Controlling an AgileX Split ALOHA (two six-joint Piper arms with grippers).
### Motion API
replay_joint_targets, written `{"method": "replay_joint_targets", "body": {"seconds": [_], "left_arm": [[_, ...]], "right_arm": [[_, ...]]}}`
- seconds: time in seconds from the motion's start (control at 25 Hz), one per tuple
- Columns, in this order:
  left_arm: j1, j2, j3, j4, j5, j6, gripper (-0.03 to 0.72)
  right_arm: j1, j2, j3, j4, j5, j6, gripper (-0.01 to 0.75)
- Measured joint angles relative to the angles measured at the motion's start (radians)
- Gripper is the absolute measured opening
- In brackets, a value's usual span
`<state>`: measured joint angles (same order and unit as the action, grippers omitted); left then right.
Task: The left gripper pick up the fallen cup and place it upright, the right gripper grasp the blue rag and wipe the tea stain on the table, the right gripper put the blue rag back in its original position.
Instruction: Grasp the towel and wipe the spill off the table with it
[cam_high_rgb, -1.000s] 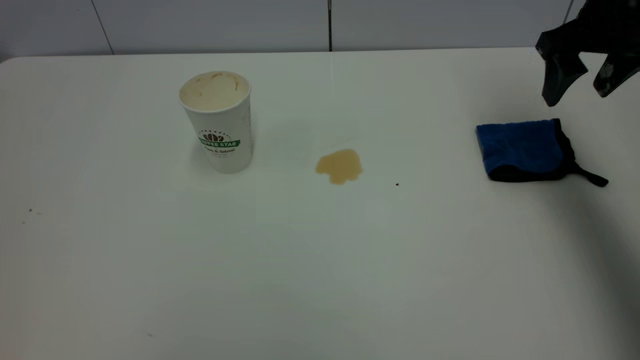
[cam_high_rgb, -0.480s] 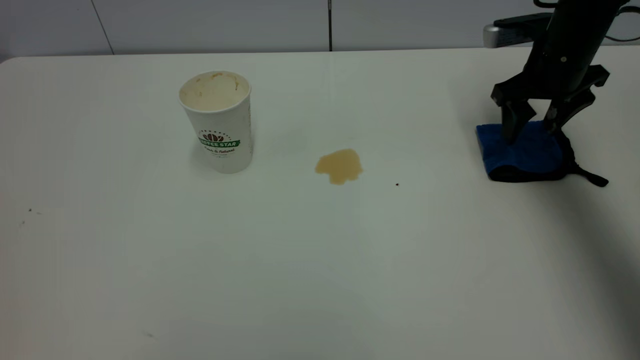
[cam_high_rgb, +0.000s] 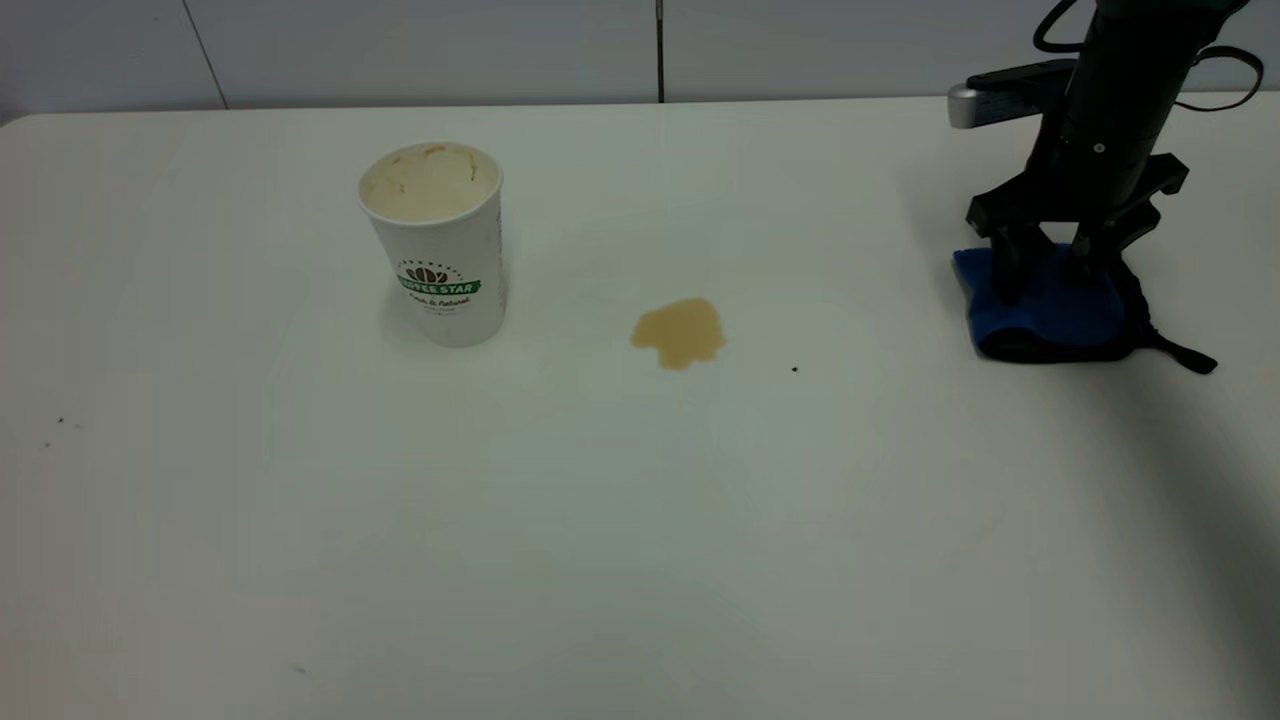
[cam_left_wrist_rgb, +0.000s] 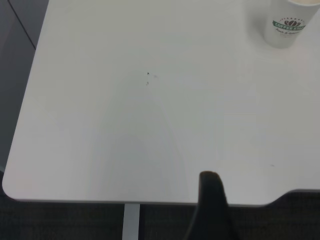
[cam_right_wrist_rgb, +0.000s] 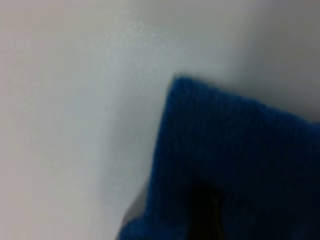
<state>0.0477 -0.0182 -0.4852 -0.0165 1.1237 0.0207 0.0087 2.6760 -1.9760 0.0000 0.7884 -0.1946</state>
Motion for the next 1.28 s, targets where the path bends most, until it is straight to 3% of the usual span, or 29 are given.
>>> {"method": "replay_joint_targets", "body": {"seconds": [0.12, 0.28, 0.36, 0.52, 0.84, 1.08, 1.28], "left_arm": [[0.0, 0.0, 0.0, 0.0, 0.0, 0.0, 0.584], [0.0, 0.0, 0.0, 0.0, 0.0, 0.0, 0.584], [0.0, 0.0, 0.0, 0.0, 0.0, 0.0, 0.584], [0.0, 0.0, 0.0, 0.0, 0.0, 0.0, 0.584], [0.0, 0.0, 0.0, 0.0, 0.0, 0.0, 0.584], [0.0, 0.0, 0.0, 0.0, 0.0, 0.0, 0.584], [0.0, 0.0, 0.0, 0.0, 0.0, 0.0, 0.584]], "right_arm": [[0.0, 0.002, -0.003, 0.02, 0.004, 0.001, 0.451], [0.001, 0.003, -0.005, 0.053, 0.014, 0.001, 0.151], [0.009, 0.003, -0.006, 0.051, 0.021, 0.001, 0.069], [0.059, -0.005, -0.007, 0.042, 0.044, 0.001, 0.059], [0.304, -0.007, -0.007, 0.063, 0.118, 0.017, 0.059], [0.478, -0.007, -0.007, 0.064, 0.105, 0.067, 0.064], [0.548, 0.007, -0.049, 0.068, 0.044, 0.071, 0.076]]}}
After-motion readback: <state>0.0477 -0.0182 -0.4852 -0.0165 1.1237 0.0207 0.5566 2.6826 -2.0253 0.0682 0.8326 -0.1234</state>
